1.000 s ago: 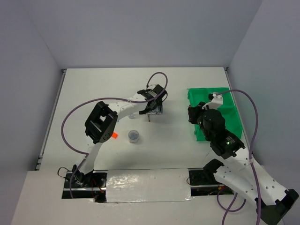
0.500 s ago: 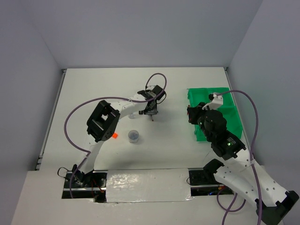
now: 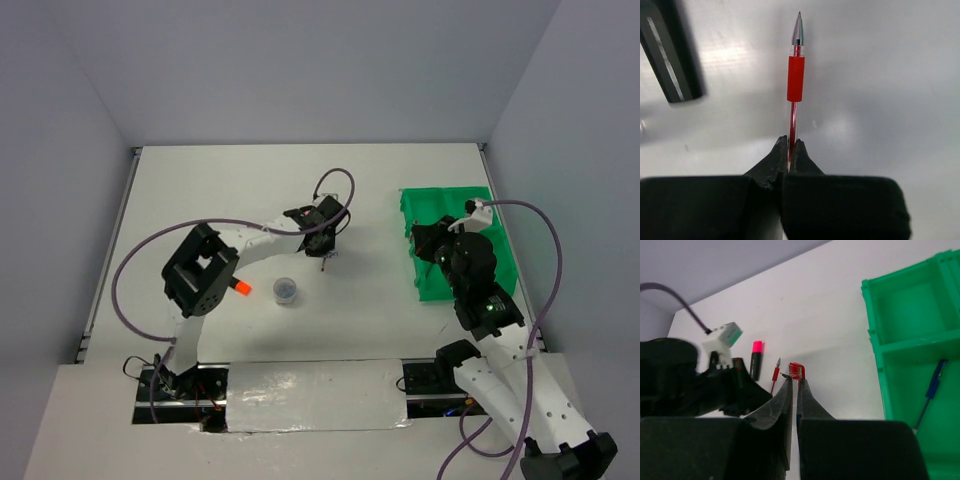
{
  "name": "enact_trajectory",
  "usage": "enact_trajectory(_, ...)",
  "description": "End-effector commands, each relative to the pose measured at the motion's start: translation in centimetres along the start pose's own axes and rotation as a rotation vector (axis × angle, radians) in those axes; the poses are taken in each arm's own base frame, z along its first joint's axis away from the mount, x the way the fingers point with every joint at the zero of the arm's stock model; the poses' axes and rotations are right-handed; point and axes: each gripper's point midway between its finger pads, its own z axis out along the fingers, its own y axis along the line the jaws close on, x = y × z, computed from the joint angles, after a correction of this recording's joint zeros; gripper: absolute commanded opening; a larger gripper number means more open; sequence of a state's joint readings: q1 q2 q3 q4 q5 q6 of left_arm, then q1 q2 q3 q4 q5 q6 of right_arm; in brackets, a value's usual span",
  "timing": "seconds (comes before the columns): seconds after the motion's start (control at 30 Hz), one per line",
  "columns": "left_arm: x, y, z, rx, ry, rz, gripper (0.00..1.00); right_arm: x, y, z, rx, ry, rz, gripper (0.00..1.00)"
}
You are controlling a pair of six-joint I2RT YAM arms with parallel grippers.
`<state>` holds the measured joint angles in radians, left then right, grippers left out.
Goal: Sort the stationery into containers
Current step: Pick up the pen from the center of the board, then close the pen cap on the pen.
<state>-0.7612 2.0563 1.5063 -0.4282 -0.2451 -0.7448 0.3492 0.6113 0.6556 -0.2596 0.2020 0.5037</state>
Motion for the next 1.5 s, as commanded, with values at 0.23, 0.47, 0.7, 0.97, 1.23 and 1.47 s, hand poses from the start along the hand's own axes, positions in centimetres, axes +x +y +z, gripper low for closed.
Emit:
enact_trajectory(0.23,-0.7,-10.0,-17.9,0.671,-0.404,0.196,0.0,1.2,2.4,2.1,-0.17,-0.027,0.177,0.0)
enact_trajectory(0.47,1.1,-10.5,-21.6,0.812,-0.466,0.177,0.0,-0.3,3.3,1.8,-0.215,-0.117,0.433,0.0)
enact_trajectory(0.7,2.3,-12.4,-23.8,0.929,-0.493,0.249,0.0,-0.6,5.5,0.8,-0.339,-0.096,0.5,0.0)
enact_trajectory(0.97,2.7,-13.0,-23.8,0.951,-0.478,0.252,0.0,-1.1,6.8,-0.1,-0.406,-0.104,0.444,0.0)
enact_trajectory(1.23,2.4,-13.0,-23.2,0.92,-0.483,0.248,0.0,-0.9,7.1,-0.6,-0.425,-0.106,0.42,0.0)
enact_trajectory(1.47,1.9,-12.6,-23.2,0.897,-0.505,0.231,0.0,-0.9,7.1,-0.9,-0.427,-0.106,0.403,0.0)
